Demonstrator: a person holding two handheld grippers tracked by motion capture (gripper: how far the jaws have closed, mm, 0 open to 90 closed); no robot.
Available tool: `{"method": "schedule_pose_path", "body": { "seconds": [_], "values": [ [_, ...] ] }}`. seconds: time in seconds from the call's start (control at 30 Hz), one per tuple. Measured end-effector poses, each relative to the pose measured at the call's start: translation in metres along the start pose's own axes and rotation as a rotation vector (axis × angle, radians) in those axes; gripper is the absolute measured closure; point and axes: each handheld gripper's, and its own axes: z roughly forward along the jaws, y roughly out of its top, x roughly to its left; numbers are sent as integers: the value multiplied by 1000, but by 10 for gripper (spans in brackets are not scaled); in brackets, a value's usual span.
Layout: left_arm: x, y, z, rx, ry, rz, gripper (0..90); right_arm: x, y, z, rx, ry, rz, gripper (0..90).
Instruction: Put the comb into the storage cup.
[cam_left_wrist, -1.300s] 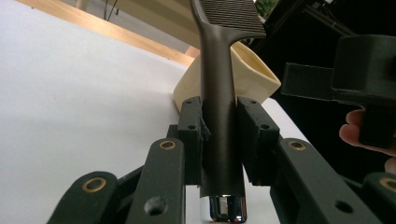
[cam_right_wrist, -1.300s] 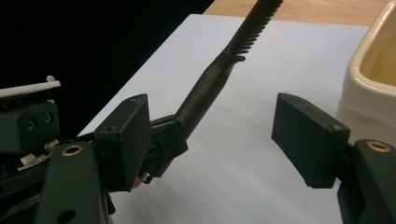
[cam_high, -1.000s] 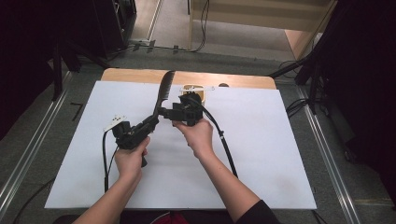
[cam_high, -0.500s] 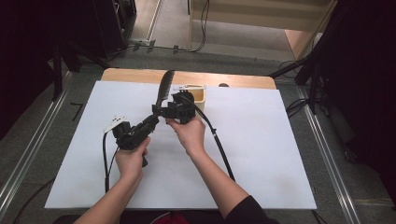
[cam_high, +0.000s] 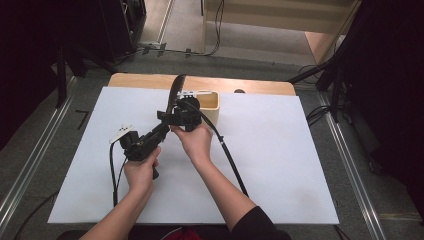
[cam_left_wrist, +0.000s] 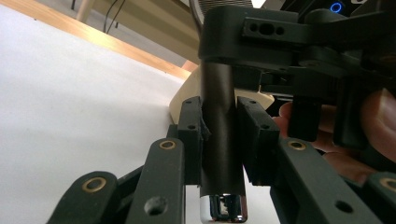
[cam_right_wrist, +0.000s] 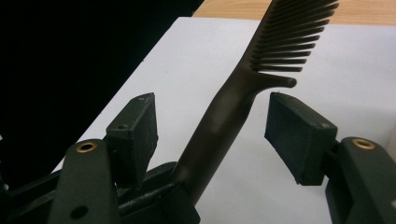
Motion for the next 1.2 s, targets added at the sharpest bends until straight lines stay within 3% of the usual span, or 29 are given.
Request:
{"method": "schedule_pose_path", "body": {
  "seconds": [0.2, 0.53, 0.9, 1.0, 1.2],
  "values": [
    [1, -2, 3, -12, -4, -29, 737, 2, 3, 3, -6, -10, 5, 339],
    [2, -3, 5, -34, -10, -39, 736, -3, 4, 9, -6, -31, 52, 384],
    [3, -4, 5, -56, -18, -43, 736, 1, 12, 14, 4, -46, 97, 508],
    [3, -3, 4, -59, -24, -50, 737, 1, 13, 14, -3, -57, 89, 551],
    [3, -4, 4, -63, -33, -51, 736, -1, 15, 12, -2, -33, 109, 640]
  ]
}}
